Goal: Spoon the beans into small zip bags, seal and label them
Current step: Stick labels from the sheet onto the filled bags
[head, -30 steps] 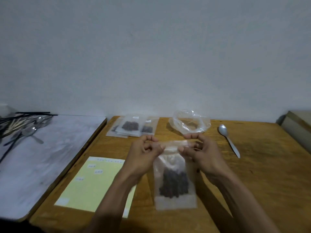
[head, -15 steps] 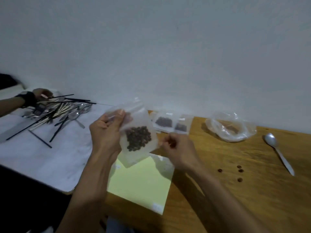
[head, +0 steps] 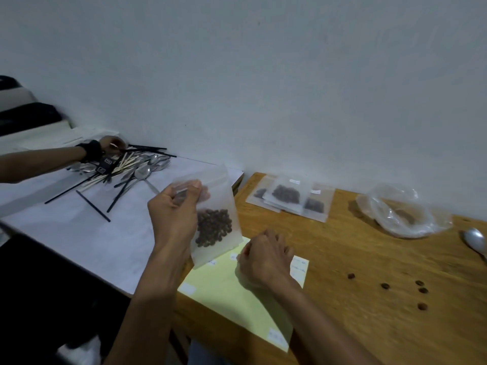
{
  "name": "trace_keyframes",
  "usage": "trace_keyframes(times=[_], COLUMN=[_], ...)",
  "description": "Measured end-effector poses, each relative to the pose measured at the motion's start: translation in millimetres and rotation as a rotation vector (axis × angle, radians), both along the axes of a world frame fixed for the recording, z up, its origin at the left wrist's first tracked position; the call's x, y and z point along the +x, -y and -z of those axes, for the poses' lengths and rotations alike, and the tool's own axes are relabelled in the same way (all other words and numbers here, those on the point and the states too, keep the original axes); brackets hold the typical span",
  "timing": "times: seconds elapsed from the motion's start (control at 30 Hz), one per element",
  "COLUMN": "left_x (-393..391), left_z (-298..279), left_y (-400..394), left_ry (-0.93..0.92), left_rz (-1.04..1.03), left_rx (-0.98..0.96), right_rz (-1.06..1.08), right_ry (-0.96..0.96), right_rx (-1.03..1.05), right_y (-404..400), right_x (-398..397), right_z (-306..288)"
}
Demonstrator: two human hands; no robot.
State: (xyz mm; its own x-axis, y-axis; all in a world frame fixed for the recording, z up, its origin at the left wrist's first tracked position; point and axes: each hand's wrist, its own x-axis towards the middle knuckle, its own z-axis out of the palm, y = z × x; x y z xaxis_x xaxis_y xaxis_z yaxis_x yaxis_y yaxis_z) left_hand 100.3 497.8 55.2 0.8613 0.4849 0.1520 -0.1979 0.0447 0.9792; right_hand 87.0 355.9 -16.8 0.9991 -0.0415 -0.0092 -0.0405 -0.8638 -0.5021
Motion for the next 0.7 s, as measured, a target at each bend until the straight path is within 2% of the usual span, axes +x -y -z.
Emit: trace_keyframes(times=[0.17,0.37,0.47,0.6,0.7], left_x=[-1.8,-1.8,-4.4,-9.0,-9.7], left_z=[2.7,10.0,16.0,20.9,21.2], left_y=[-3.3,-0.4,17.4,46.1,60.2], left_ry=[-0.024,-0.089,-0.142,-0.186,-0.190], left_rz=[0.002,0.021,0.116,0.289,0.358], left_rx=[-0.004,-0.063,-0.107,-0.094,-0.112], right_rz=[-0.049,0.024,-0.009,-0.115,-0.076], right_ry=[0.002,0.032,0.122,0.246,0.330], right_rx=[0.023,0.694,0.878,0.698,0.509], right_y=[0.9,41.0,52.2,57.3,62.9], right_x=[-4.1,-14.3,-13.4,-3.4,1.0], right_z=[-4.6,-35.0,-60.5,-77.2,-74.9])
